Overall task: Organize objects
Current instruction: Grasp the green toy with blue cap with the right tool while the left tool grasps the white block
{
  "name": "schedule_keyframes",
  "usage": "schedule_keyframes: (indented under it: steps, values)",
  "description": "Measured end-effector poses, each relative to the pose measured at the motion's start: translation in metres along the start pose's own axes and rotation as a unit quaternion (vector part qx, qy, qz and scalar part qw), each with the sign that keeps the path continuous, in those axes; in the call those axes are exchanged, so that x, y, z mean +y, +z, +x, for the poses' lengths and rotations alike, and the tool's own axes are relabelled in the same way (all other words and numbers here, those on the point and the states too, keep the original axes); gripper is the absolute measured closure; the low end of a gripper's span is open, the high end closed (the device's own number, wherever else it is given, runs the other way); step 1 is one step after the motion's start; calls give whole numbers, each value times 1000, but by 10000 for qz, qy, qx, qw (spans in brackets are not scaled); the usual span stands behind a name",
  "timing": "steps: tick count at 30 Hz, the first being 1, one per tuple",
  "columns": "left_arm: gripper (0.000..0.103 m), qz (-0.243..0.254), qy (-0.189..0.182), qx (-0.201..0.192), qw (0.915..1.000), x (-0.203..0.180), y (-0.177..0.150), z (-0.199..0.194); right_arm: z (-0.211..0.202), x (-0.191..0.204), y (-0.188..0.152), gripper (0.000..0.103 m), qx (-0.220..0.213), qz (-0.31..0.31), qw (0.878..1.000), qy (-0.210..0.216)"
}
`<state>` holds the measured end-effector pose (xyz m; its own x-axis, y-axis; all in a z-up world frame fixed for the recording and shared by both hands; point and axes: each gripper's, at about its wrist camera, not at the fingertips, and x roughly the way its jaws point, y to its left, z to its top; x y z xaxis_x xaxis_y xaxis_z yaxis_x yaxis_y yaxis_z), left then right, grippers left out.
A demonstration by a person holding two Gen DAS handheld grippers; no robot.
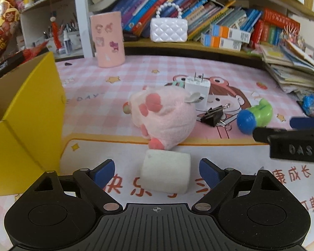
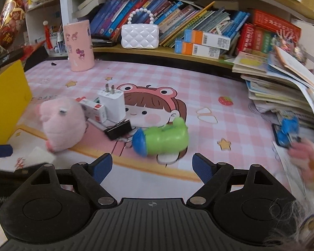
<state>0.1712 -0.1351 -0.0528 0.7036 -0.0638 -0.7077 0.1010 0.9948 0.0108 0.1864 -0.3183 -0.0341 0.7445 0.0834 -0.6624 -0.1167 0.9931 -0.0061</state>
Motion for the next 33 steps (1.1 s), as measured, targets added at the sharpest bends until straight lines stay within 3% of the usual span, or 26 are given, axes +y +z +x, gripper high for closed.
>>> schedule_keyframes:
  steps: [7,11,13,15,16,26,33]
  values:
    - [15,28,116,180,9998,-4,2,18,45,-7,12,17,232,-354,9991,-67]
    - [26,40,129,377,9992,-5,2,27,60,-11,15,18,269,-312,9991,34]
    - [34,28,49,384,9992,-6,3,28,64,-13,17,23,282,-251,9992,105]
    - [50,155,-54,332,9993,-9,2,26,66,-13,18,29,312,-201,9992,130]
    - [51,228,-63,342,9991,-12,4,26,66,-12,18,30,295,-203,9993,107]
    - [56,56,-410,29,9991,-4,9,-11,16,-7,15,32,-107,151,9998,-21]
    - [57,-160,-666,-126,9976,18,-7,-43,-34,16,-7,32,-163,425,9989,-67]
